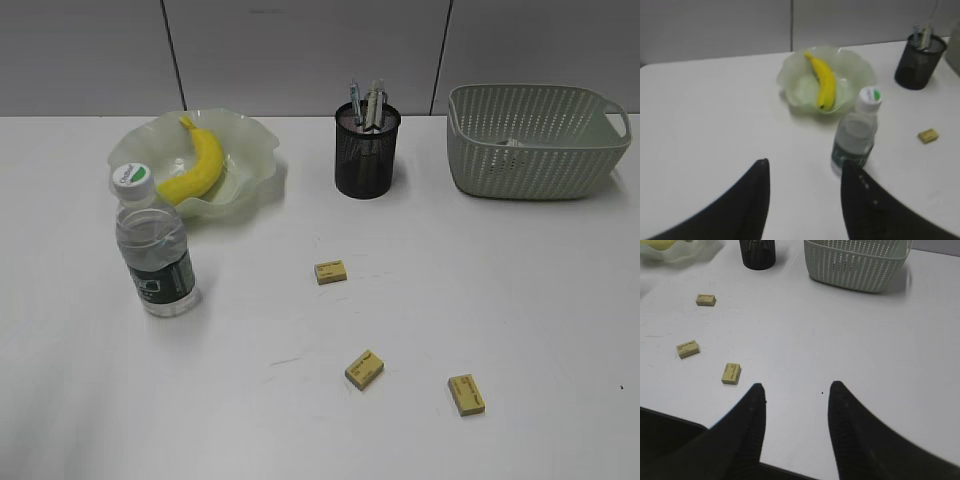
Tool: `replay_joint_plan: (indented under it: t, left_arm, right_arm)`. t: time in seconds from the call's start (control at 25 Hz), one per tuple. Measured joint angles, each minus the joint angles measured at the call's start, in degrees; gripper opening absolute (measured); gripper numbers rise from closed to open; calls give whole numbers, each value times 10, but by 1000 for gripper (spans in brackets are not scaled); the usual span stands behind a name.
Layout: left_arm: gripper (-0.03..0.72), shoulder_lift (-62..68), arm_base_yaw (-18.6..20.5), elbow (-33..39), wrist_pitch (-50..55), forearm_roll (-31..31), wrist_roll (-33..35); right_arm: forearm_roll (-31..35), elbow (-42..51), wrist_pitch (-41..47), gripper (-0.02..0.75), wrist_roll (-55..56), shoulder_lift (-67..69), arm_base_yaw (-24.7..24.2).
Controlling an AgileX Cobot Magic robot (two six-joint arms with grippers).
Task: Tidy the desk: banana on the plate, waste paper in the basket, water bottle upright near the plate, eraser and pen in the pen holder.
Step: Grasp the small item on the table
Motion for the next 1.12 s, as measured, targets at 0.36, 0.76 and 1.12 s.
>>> replay_joint_plan:
  t: [0.36,0.76,1.12]
  left_arm:
    - [351,377,-137,-177,-102,-225,321]
    - [351,827,-326,-427,-54,-83,304]
    - [361,1004,-325,-537,-27,-42,302]
  right_arm:
    - [0,0,0,340,-1,0,0]
    - [0,0,0,307,-1,0,0]
    - [0,0,0,299,-2,0,0]
